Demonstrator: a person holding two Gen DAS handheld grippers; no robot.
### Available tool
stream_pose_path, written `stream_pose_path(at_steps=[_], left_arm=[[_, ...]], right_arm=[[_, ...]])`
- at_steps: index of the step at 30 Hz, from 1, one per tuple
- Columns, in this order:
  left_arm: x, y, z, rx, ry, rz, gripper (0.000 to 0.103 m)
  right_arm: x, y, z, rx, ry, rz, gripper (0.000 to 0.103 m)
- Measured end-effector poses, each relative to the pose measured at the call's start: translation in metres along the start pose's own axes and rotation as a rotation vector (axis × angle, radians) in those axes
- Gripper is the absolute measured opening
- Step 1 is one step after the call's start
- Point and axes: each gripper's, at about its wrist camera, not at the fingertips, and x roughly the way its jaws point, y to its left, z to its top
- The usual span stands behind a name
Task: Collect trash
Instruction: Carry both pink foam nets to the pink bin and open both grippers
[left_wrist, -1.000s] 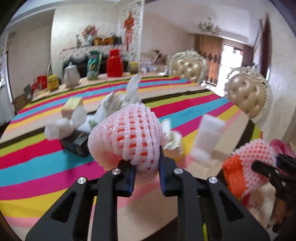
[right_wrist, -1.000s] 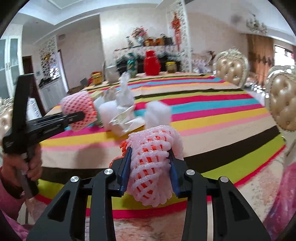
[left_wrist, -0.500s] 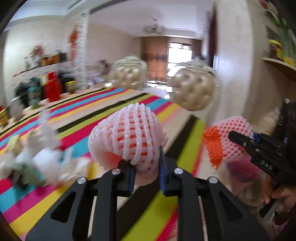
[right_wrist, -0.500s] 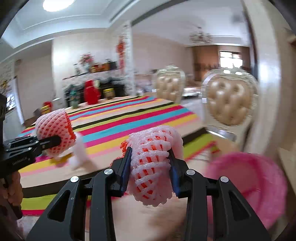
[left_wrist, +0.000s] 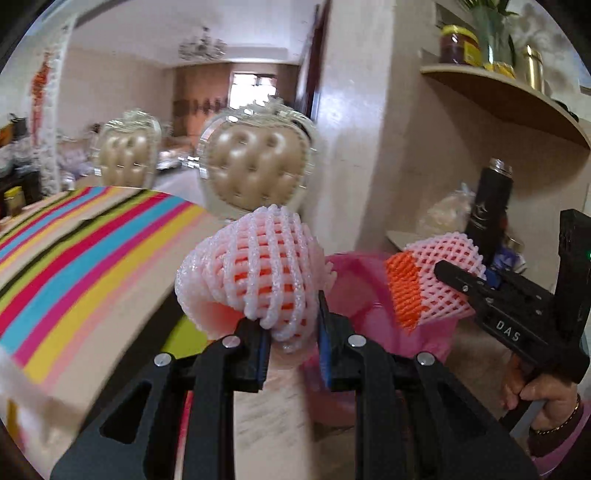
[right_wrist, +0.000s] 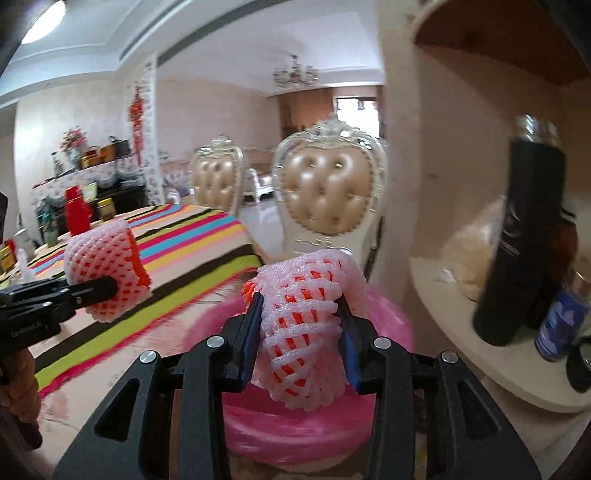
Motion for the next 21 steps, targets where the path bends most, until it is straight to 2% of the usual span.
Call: stream_pose_path(at_steps=[5,11,13,14,15,17,19,21], left_arm=[[0.040,-0.033,0.006,0.040,0.029,-0.077,0.021],[0.078,-0.047,0.008,0.050,0.081,-0.145,0.024],[0.090,-0.047,0.006,0.051,0.104,-0.175,0.038],[0.096,-0.045,0.006,0.049,0.117,-0.187,0.057],[0.098,-0.043,0.006,0.036,0.112,-0.175,0.065],[0.091,-0.034,0.009,0.016,0.089,-0.146,0.069],[0.081,-0.025,0.011,0.011,0.061,-0.111,0.075],[0.065,-0.012,0.014,0.006,0.031,-0.043,0.083]], right_arm=[[0.008,-0.025,-0.004,0.023,0.013,-0.029,0.039],[0.024,-0.040,-0.008,0.068,0.030,-0.031,0.043],[0.028,-0.044,-0.009,0.073,0.037,-0.018,0.045],[0.033,-0.046,-0.009,0.078,0.045,-0.013,0.051],[0.039,-0.047,-0.009,0.086,0.054,-0.007,0.063],[0.043,-0.048,-0.009,0.105,0.058,-0.004,0.075],[0.045,-0.046,-0.008,0.107,0.058,0.004,0.075],[0.043,-0.042,-0.007,0.084,0.052,-0.006,0.075]])
